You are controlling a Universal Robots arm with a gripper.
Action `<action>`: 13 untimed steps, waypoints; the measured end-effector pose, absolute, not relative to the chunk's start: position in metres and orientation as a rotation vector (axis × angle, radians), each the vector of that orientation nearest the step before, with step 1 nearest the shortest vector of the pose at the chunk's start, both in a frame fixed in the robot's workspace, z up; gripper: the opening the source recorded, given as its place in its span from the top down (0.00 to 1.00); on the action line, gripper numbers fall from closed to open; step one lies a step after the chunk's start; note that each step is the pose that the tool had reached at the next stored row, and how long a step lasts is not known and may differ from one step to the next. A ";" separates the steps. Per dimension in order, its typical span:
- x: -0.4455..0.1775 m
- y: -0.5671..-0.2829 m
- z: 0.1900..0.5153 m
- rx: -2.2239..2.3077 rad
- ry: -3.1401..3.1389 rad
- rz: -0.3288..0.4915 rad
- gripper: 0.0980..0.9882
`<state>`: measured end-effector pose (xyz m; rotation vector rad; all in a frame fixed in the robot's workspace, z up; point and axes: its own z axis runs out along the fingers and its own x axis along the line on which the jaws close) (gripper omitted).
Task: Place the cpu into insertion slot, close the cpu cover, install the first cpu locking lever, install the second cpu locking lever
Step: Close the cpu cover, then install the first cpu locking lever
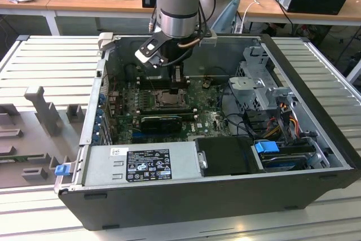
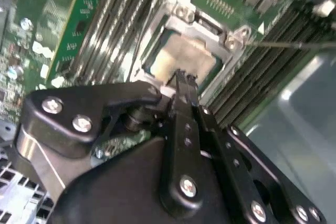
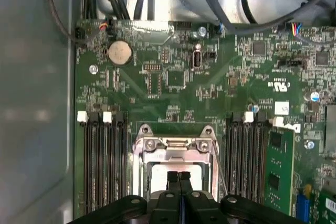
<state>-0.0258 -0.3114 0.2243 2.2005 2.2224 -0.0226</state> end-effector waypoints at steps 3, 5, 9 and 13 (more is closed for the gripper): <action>-0.029 -0.311 0.224 2.201 2.222 -0.023 0.99; -0.032 -0.311 0.224 2.201 2.222 -0.022 0.99; -0.037 -0.311 0.224 2.201 2.222 -0.023 0.99; -0.041 -0.311 0.225 2.200 2.222 -0.023 0.99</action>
